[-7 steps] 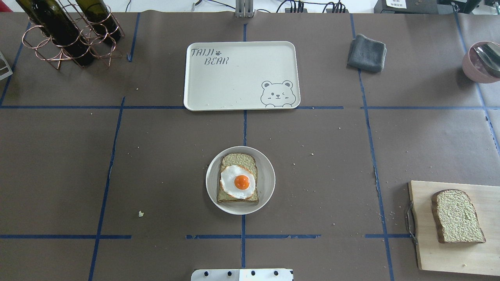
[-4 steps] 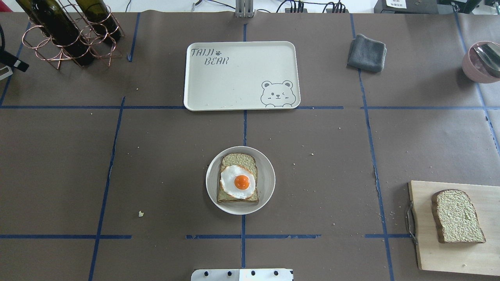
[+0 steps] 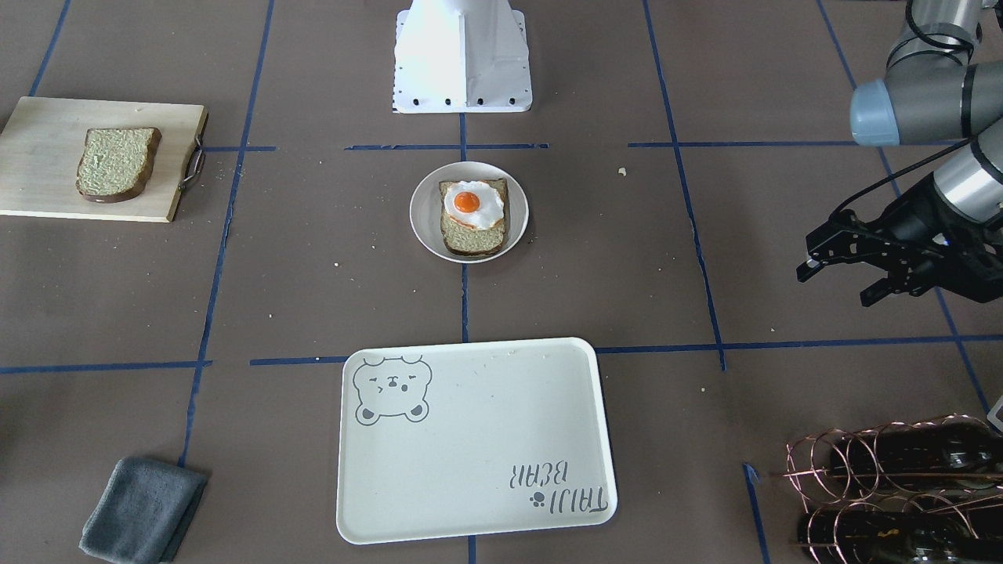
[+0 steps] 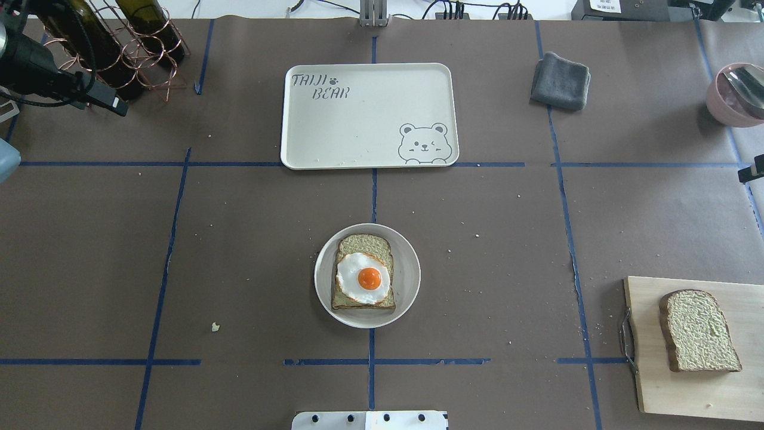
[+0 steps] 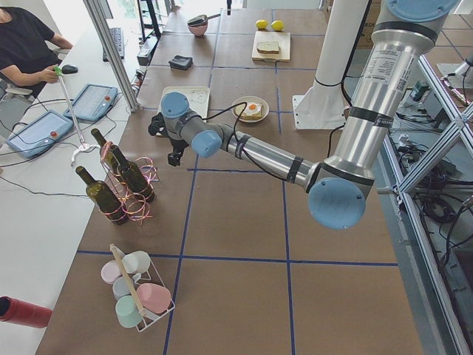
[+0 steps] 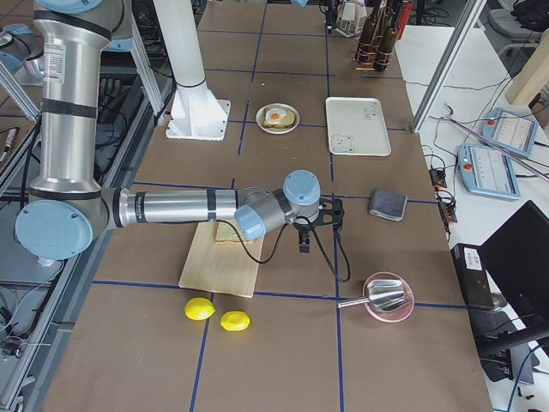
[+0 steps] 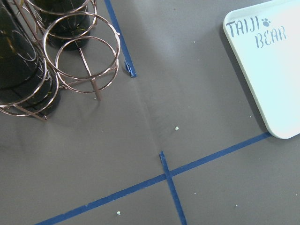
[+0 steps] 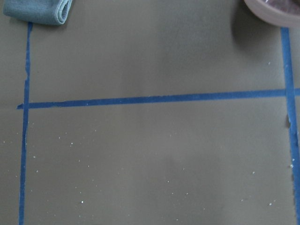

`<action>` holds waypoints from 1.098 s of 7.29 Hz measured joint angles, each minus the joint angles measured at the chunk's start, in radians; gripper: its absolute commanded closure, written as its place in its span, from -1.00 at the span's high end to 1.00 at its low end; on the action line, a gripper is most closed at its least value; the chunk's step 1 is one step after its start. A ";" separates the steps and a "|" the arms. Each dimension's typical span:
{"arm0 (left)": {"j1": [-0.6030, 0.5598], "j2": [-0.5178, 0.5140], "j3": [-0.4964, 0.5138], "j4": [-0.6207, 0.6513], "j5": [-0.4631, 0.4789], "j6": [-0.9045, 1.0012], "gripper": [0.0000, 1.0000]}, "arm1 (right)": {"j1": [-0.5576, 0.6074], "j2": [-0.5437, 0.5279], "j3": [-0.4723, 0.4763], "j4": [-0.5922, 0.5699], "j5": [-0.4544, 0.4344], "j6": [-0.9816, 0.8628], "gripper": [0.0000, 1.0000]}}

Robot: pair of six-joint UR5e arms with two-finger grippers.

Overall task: Make sandwich and place on tray
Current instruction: 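Lower the right gripper onto the bread slice while the left arm shifts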

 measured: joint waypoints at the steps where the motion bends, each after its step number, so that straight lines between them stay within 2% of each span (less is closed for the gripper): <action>1: 0.032 -0.002 -0.021 -0.011 0.018 -0.073 1.00 | -0.066 -0.062 0.022 0.108 -0.028 0.119 1.00; 4: 0.101 -0.005 -0.049 -0.069 0.058 -0.225 1.00 | -0.282 -0.260 0.175 0.195 -0.176 0.289 1.00; 6: 0.131 -0.013 -0.066 -0.081 0.079 -0.280 1.00 | -0.421 -0.353 0.196 0.313 -0.271 0.401 1.00; 8: 0.138 -0.018 -0.071 -0.083 0.083 -0.293 1.00 | -0.547 -0.387 0.157 0.432 -0.352 0.482 1.00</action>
